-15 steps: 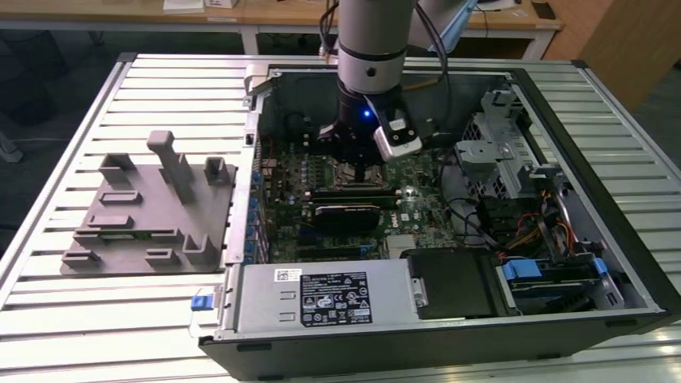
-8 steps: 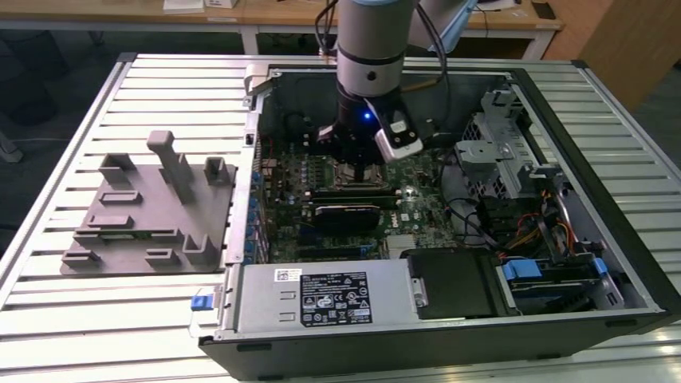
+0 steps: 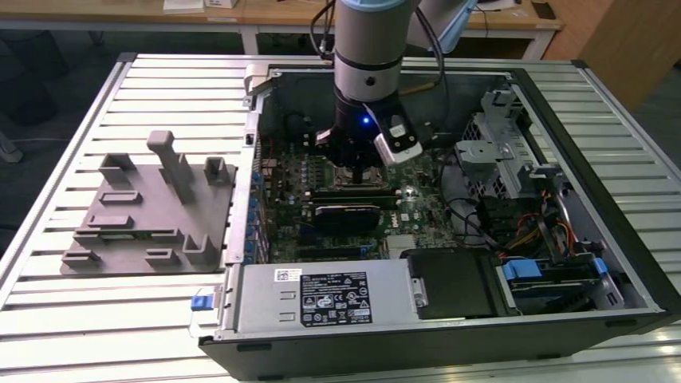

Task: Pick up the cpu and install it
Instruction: 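Install the second cpu locking lever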

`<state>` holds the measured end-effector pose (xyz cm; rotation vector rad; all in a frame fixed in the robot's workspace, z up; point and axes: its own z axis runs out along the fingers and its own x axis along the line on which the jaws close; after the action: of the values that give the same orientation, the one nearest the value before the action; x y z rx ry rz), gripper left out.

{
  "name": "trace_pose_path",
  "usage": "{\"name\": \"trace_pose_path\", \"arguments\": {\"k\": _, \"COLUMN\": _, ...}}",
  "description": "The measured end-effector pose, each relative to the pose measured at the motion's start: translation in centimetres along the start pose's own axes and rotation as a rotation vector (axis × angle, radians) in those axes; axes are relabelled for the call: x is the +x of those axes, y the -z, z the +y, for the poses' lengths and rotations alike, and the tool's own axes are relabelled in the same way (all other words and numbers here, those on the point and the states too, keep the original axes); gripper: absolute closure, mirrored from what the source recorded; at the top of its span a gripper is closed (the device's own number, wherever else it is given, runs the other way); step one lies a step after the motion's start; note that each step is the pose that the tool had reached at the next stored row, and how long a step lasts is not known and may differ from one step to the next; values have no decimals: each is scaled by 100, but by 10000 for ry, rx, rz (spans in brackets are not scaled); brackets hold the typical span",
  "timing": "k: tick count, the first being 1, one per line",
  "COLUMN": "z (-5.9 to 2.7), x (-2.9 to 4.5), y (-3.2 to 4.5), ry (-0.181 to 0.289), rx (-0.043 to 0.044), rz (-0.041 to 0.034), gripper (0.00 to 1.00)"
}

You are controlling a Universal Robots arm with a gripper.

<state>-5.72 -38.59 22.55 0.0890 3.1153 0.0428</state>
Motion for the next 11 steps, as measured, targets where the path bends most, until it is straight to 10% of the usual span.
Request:
{"name": "trace_pose_path", "arguments": {"k": 3, "z": -32, "x": 21, "y": -14, "ry": 30, "rx": -150, "rz": 10, "gripper": 89}}
{"name": "trace_pose_path", "arguments": {"k": 11, "z": -36, "x": 24, "y": -21, "ry": 34, "rx": -198, "rz": 12, "gripper": 89}}
